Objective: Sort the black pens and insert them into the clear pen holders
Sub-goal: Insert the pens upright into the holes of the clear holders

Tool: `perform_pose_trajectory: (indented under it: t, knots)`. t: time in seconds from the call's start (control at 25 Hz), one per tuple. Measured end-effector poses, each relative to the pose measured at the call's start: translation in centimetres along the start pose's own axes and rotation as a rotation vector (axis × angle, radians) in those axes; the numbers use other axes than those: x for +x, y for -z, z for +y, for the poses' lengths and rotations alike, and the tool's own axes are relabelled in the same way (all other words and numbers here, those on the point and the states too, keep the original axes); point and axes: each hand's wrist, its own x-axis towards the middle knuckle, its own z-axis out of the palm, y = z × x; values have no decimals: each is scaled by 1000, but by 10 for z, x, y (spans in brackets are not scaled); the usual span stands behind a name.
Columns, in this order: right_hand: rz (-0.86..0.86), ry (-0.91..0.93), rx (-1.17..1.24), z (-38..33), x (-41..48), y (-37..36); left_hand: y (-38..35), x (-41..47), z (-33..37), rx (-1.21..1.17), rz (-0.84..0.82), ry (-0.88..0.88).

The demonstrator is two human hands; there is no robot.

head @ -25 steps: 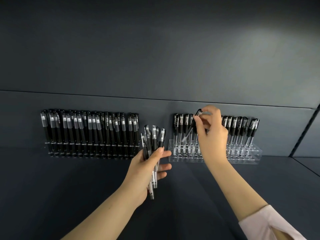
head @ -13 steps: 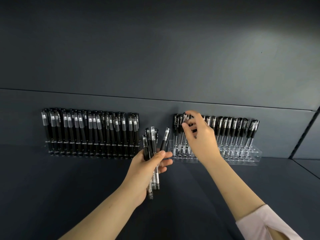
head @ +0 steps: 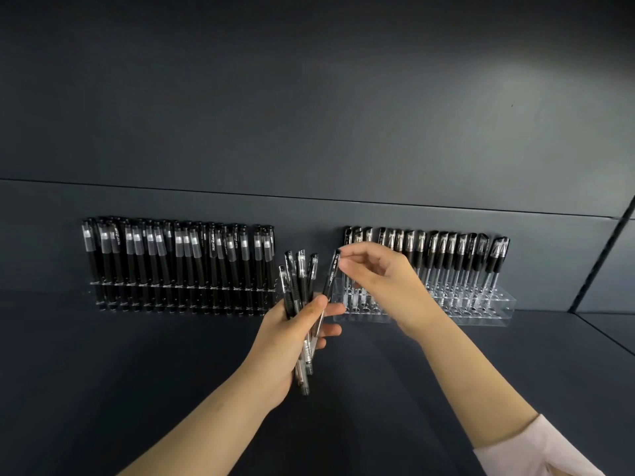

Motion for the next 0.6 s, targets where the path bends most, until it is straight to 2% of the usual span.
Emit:
perform_pose_trajectory:
  t: [0.16,0.28,0.36,0.48,0.6]
  knots:
    - [-28,-86,252,-2,-1,0,-1,0,0,-27,-39,-10]
    - [151,-42,302,-4,4,7,-1,1,-1,-102,-9,21]
    - [371,39,230,-6,6,17,1,2,-1,-103,15,34]
    - [650,195,-11,-8,1,30,3,3,-2,-81,21,42]
    - [692,262,-110,-6,-1,31,2,3,-3,-110,35,42]
